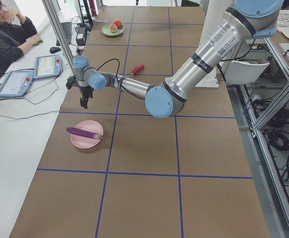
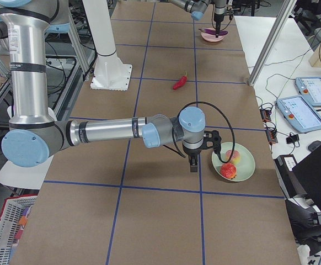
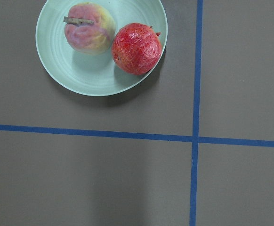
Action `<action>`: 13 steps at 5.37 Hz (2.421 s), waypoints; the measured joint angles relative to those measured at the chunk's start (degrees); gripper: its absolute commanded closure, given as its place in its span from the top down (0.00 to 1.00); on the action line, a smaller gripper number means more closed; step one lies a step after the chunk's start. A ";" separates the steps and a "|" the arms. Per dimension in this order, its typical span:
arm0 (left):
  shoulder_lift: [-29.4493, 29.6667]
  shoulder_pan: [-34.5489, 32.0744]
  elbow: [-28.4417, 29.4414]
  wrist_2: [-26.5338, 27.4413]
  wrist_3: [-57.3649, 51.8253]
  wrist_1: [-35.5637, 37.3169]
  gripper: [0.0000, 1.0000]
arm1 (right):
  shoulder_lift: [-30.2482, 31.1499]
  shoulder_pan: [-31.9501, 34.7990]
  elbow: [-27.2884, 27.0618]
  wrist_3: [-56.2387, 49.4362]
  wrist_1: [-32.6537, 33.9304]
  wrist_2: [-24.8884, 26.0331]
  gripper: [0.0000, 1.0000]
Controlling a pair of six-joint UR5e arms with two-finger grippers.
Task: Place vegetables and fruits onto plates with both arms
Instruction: 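Release the eggplant and lift the left gripper off the plate, then reach the left gripper to the red chili pepper and grasp it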
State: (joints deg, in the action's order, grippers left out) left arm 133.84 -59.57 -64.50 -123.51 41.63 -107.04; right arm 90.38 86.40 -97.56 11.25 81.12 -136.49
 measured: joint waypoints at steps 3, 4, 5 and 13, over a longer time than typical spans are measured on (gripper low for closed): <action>5.54 18.28 -9.64 7.92 43.62 7.16 1.00 | -0.09 0.00 0.00 0.00 0.00 0.11 1.00; 8.58 24.26 -10.17 12.93 55.10 11.92 1.00 | -0.25 0.00 -0.02 0.00 -0.03 0.15 1.00; 10.73 28.19 -10.03 16.50 65.85 13.80 1.00 | -0.34 0.00 -0.07 0.00 -0.07 0.17 1.00; 16.42 30.35 -1.06 23.39 70.21 7.94 0.00 | -0.55 0.00 -0.34 0.00 -0.09 0.26 1.00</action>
State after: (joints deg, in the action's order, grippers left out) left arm 150.26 -29.22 -65.56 -100.12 111.84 -99.09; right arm 89.82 86.40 -97.90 11.25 81.03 -136.24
